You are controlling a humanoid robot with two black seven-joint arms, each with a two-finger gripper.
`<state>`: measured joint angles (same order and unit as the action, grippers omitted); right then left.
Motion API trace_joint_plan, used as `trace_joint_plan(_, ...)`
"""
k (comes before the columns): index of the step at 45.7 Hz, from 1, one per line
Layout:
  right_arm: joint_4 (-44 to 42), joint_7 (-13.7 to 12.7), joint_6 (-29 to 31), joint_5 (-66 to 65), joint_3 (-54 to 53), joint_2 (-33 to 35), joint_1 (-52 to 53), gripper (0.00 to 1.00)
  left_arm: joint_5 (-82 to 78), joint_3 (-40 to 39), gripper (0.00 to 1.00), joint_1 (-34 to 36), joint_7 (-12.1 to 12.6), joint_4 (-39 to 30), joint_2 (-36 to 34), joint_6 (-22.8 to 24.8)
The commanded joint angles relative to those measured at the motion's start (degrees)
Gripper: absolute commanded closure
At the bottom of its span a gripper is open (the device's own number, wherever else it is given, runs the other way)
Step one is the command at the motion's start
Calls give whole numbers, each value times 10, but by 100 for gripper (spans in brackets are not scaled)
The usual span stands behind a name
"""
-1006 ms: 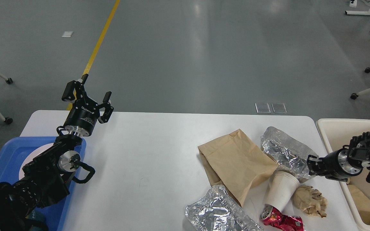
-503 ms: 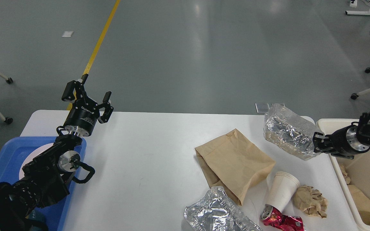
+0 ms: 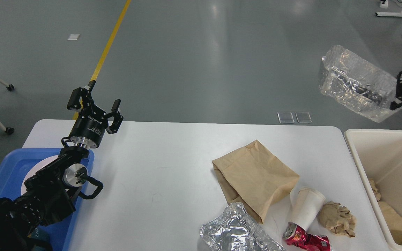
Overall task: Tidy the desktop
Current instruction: 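Lift the foil bag and drop it into the cream bin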
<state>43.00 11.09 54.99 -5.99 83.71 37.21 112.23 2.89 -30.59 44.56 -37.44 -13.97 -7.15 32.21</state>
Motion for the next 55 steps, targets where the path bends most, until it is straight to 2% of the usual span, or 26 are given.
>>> trace_joint_plan(1, -52, 0, 0, -53, 6, 38, -11, 100, -1, 0, 3, 0, 0, 0, 0, 0)
trace_joint_plan(9, -95, -1, -6, -61, 6, 115, -63, 100, 0, 0, 3, 0, 0, 0, 0, 0)
trace_joint_plan(14, -108, -1, -73, -60, 0, 151, -118, 100, 0, 0, 3, 0, 0, 0, 0, 0)
trace_joint_plan(21, -122, -1, -191, -47, -35, 165, -199, 100, 0, 0, 4, 0, 0, 0, 0, 0)
trace_joint_plan(22, -123, -1, -232, -46, -61, 170, -233, 100, 0, 0, 3, 0, 0, 0, 0, 0)
trace_joint_plan(28, -125, -1, -347, -42, -159, 167, -357, 100, 0, 0, 3, 0, 0, 0, 0, 0)
trace_joint_plan(35, -139, 1, -444, -43, -303, 151, -500, 100, 0, 0, 3, 0, 0, 0, 0, 0)
trace_joint_plan(44, -211, 2, -467, -43, -427, 87, -637, 100, 0, 0, 4, 0, 0, 0, 0, 1)
trace_joint_plan(49, -215, 2, -467, -43, -441, 75, -656, 100, 0, 0, 3, 0, 0, 0, -1, 0)
trace_joint_plan(52, -215, 2, -467, -43, -441, 75, -657, 78, -1, 0, 3, 0, 0, 0, 0, 0)
trace_joint_plan(55, -215, 2, -467, -43, -441, 75, -657, 63, 0, 0, 3, 0, 0, 0, 0, 1)
